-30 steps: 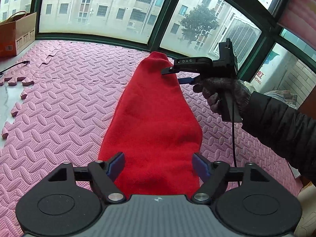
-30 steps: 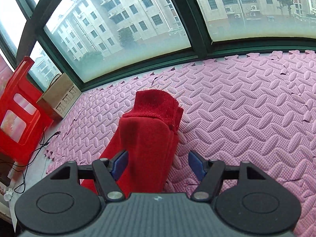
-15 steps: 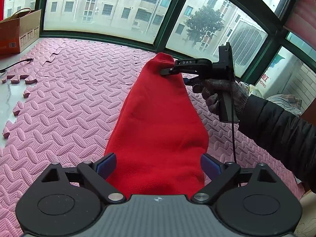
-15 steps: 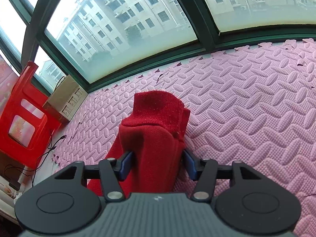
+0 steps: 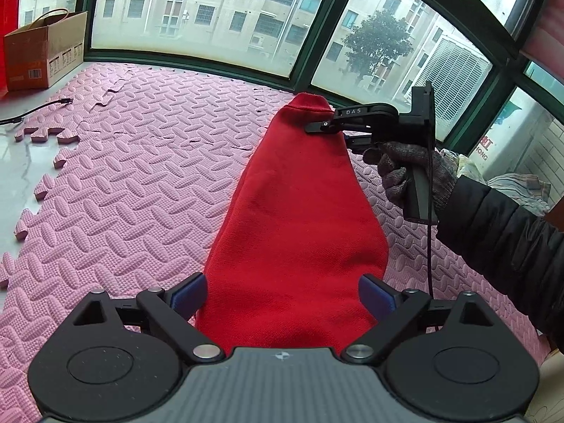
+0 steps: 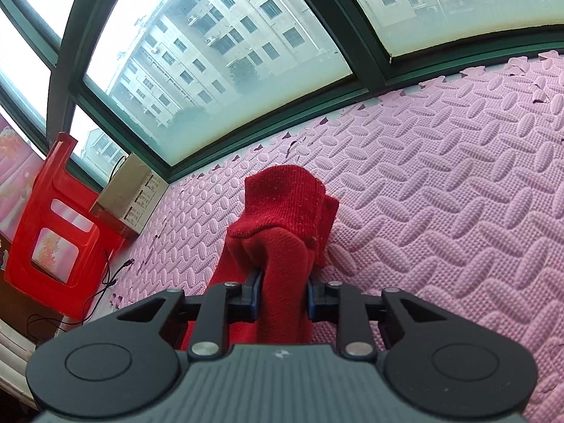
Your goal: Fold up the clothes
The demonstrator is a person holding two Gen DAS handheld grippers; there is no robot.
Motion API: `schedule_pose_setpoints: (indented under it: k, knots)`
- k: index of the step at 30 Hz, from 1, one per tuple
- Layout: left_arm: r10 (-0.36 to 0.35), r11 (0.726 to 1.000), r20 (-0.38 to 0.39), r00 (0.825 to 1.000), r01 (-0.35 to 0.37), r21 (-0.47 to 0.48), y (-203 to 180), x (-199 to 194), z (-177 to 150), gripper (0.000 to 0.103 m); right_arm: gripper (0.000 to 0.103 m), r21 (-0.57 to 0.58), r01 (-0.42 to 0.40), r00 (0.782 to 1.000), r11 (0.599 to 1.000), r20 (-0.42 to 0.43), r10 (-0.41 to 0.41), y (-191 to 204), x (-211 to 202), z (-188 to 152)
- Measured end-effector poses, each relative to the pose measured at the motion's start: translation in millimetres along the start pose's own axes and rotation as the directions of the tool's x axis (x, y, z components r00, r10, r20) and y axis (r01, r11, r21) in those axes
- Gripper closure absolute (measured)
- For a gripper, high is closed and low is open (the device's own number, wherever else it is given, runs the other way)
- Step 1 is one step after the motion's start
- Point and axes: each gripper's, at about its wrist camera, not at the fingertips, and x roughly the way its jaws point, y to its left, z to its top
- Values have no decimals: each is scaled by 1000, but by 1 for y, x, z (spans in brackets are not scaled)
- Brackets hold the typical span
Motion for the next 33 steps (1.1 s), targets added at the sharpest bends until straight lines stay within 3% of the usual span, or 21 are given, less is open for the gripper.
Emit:
schedule_pose_setpoints:
  k: [17,21,24,29,33]
  knots:
    - [92,994,14,996,-92,-59,14,8,16,9,88,-152,-5,996,988,90,18,50,-35,7]
    - [25,999,37,999,-24,-32,3,8,31,14,88,-183,-3,996,983,87,19,58,-39,10]
    - [-19,1000,33,999,19,19,-10,21,43,26,88,-185,-6,996,983,85,22,58,-40,11]
    - [-116,993,-25,993,116,-25,-16,61,65,45,88,-177,-25,996,984,83,40,52,-39,11]
    - [-125,990,-64,990,120,-68,-11,93,77,46,88,-171,-47,995,984,83,62,48,-38,11]
